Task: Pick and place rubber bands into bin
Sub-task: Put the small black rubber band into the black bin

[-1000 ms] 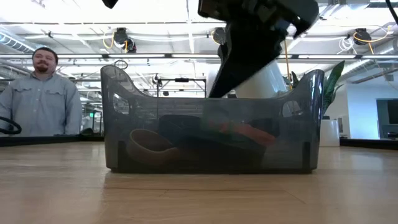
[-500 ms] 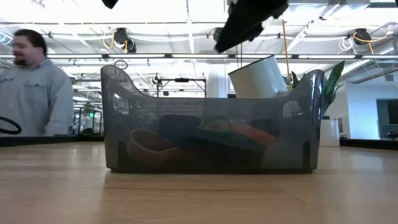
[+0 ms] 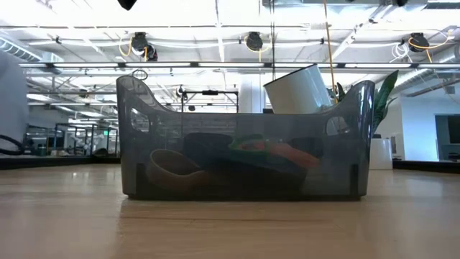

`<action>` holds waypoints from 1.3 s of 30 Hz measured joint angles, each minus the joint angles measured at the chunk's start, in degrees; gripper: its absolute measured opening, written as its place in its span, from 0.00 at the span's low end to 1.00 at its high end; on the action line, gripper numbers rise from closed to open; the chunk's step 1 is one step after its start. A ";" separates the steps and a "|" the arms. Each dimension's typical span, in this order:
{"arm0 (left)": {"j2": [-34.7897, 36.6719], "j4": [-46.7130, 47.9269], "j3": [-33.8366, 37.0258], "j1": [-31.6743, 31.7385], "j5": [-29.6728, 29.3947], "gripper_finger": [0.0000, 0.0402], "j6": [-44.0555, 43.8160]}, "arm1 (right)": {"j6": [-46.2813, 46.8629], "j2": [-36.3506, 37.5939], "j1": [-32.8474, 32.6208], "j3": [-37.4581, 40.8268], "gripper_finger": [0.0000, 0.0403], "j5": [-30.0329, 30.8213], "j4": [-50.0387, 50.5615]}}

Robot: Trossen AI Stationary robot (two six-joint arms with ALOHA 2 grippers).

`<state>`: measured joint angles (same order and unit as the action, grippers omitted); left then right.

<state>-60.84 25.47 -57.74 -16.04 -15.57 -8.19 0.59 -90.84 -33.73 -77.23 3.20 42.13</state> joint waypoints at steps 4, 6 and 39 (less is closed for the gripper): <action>0.00 0.02 0.00 -0.01 0.00 0.10 0.42 | -2.56 -1.26 -3.50 0.28 0.33 4.39 1.11; 0.00 0.00 0.00 0.01 0.00 0.10 0.50 | -4.62 -1.56 -4.99 1.54 0.33 4.13 0.08; 0.00 -0.02 0.00 -0.01 -0.01 0.10 -5.07 | -0.74 -7.51 -9.11 24.24 0.33 -3.08 -34.05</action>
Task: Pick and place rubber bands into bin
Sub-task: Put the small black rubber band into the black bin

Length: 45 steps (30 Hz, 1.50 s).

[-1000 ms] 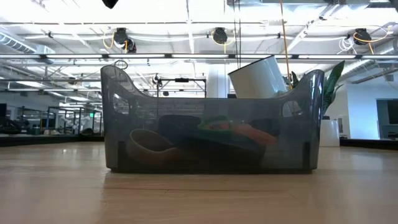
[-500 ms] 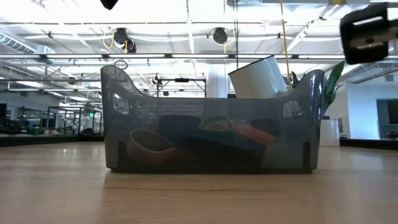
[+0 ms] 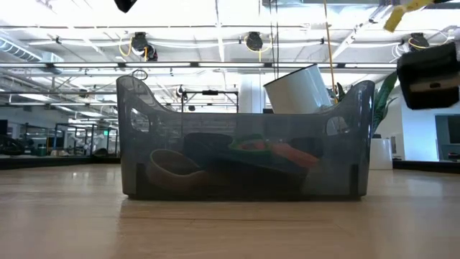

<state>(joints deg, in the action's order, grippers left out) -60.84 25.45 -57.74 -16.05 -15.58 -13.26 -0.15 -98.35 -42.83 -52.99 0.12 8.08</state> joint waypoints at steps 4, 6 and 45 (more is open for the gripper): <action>0.00 0.00 0.00 0.01 0.01 0.10 -0.44 | 1.40 -1.36 -0.02 0.00 0.33 0.04 0.12; -0.01 0.00 0.00 0.01 0.00 0.10 -0.44 | 1.62 -1.97 -0.02 -0.03 0.33 0.03 0.10; 0.00 -0.02 0.00 0.01 0.01 0.10 -0.74 | 3.85 2.65 0.45 0.04 0.01 3.14 0.45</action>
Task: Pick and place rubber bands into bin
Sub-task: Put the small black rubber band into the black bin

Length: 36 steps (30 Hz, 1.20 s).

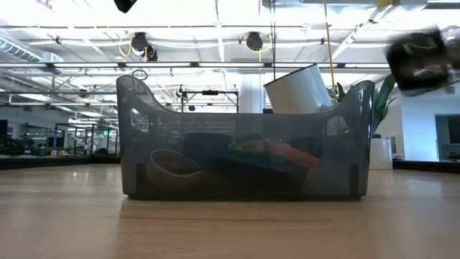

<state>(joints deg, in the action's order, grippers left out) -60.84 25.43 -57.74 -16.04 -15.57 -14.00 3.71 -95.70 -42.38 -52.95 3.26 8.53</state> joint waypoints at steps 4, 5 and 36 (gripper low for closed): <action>0.00 0.02 0.00 -0.01 0.00 0.10 -0.02 | -0.50 7.77 1.36 -0.02 0.01 10.39 0.35; 0.00 0.00 0.00 0.00 0.00 0.10 0.00 | -1.16 9.85 1.90 -0.02 0.01 12.96 -0.16; 0.00 -0.37 0.00 0.01 0.00 0.10 2.08 | -3.26 -9.71 21.02 -17.59 0.01 5.56 8.39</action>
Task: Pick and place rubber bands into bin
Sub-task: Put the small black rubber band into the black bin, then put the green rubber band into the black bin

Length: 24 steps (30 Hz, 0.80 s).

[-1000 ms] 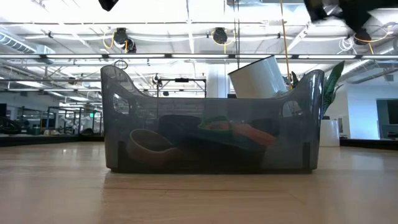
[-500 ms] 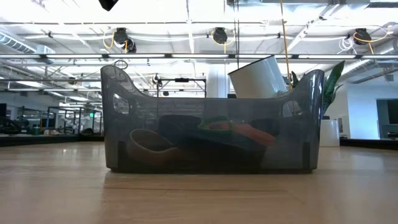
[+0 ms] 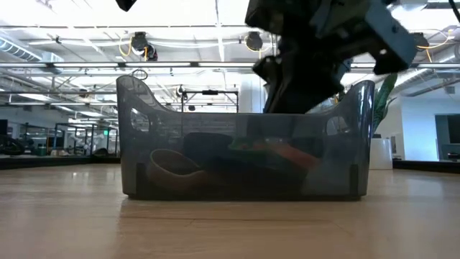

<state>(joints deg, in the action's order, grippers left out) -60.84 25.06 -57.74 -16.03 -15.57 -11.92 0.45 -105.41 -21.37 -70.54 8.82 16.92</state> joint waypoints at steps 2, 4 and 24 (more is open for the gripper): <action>0.00 -0.02 0.00 0.00 0.00 0.10 0.00 | 1.22 -0.80 0.02 0.00 0.03 0.00 -0.14; 0.00 -0.01 0.00 -0.02 0.00 0.10 -0.02 | 1.84 -0.91 0.02 0.00 0.06 0.07 -0.32; -0.01 -1.37 0.00 0.00 0.00 0.10 -0.35 | 4.43 2.23 0.00 -0.01 0.44 -0.01 -1.04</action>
<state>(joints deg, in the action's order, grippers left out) -60.85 23.69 -57.74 -16.03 -15.57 -12.27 4.88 -103.18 -21.37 -70.55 8.81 15.88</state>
